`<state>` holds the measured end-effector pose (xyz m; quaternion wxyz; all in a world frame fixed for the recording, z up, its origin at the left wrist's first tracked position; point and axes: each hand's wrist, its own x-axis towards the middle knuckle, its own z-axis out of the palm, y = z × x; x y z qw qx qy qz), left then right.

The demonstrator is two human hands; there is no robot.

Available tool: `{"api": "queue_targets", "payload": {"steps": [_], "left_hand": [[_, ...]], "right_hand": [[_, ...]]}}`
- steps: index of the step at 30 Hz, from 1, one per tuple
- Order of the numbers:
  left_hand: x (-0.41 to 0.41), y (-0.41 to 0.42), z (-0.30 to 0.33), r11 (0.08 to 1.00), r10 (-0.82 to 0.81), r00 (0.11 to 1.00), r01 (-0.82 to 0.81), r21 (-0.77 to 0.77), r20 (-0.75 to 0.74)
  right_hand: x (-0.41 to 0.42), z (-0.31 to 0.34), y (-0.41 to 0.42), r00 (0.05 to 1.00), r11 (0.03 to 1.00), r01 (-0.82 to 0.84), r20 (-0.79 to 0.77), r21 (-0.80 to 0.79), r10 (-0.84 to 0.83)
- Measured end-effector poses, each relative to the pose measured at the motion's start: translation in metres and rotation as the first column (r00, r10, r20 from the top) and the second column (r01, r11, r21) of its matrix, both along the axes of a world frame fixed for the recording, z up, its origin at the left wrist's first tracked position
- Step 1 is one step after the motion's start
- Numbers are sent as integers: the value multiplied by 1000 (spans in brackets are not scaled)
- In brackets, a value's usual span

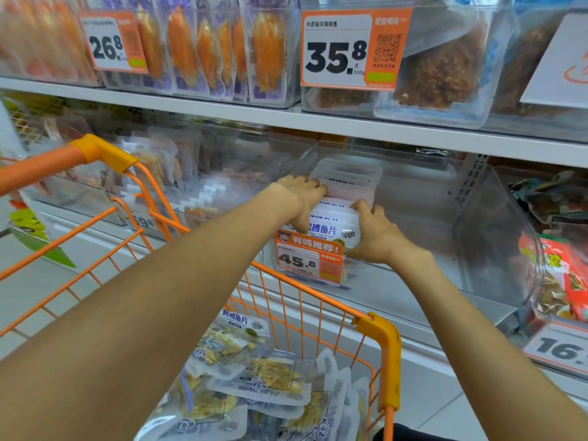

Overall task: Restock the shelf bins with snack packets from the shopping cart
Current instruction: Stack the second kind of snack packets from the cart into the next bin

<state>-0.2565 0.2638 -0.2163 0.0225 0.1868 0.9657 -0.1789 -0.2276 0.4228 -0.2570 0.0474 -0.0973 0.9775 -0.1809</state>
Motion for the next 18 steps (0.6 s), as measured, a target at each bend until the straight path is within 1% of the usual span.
{"api": "queue_targets", "payload": {"steps": [4,5,7,9,12,14,16,18], "left_hand": [[3,4,4,999,46,997,-47,18,69],[4,5,5,998,47,996,-49,25,73],[7,5,6,998,47,996,-50,44,75],[12,3,9,995,46,997,-51,83,63],[30,-4,15,978,38,999,-34,206,-17],[49,-10,20,946,48,996,-23,324,-71],[73,-21,28,899,81,991,-29,437,-102],[99,-38,33,847,134,986,-64,529,-96]], "right_hand": [[-5,10,8,996,995,-12,87,-103,21],[-7,11,11,996,995,-14,90,-101,23],[-8,14,15,999,999,-16,40,-41,18],[-6,15,18,998,999,0,-64,-47,-3],[3,21,16,967,991,-6,-255,-133,-28],[11,27,12,942,979,-40,-336,-201,-31],[22,37,7,943,951,-91,-331,-297,-13],[34,47,1,953,919,-153,-300,-364,40]]}}
